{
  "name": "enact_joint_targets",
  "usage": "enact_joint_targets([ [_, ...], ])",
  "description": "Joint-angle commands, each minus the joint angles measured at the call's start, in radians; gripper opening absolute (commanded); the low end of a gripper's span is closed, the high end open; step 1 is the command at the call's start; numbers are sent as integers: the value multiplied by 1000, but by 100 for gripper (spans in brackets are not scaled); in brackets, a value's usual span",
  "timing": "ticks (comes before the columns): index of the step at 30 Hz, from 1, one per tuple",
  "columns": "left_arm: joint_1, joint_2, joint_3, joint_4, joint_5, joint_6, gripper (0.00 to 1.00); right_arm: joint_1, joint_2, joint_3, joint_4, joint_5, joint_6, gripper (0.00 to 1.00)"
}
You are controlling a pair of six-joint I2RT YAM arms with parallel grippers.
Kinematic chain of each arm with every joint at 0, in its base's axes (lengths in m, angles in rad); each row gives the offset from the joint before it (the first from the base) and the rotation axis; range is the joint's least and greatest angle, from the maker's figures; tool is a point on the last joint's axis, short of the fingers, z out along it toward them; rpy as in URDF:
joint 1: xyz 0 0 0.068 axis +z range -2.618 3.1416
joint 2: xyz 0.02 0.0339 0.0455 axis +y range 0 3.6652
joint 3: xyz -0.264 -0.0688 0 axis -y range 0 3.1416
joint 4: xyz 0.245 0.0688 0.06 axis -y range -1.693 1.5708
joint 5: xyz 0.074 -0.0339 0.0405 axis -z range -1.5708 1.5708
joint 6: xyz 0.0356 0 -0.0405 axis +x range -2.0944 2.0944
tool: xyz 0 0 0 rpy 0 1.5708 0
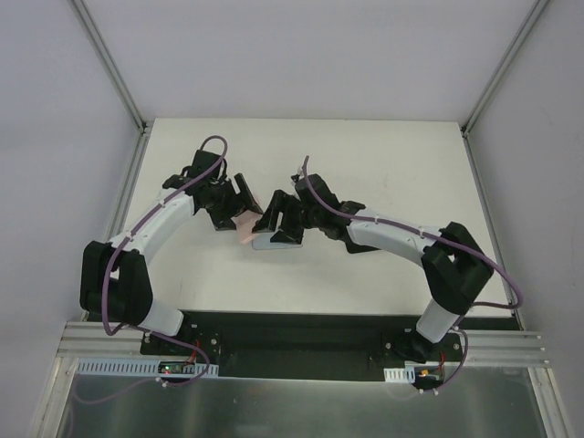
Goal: Take the phone out of the phone case
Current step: Pick up the phone at the center of the board.
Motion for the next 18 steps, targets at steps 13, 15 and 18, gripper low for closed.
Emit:
enact_joint_targets([
  [13,-8,-145,-46,39,57,12,60,10,117,107,157,-53,94,1],
  [15,-6,-147,-31,39,71,25,76,7,91,66,177,-58,96,1],
  [18,37,-156,-3,39,147,38,92,-17,19,-32,232,-61,105,1],
])
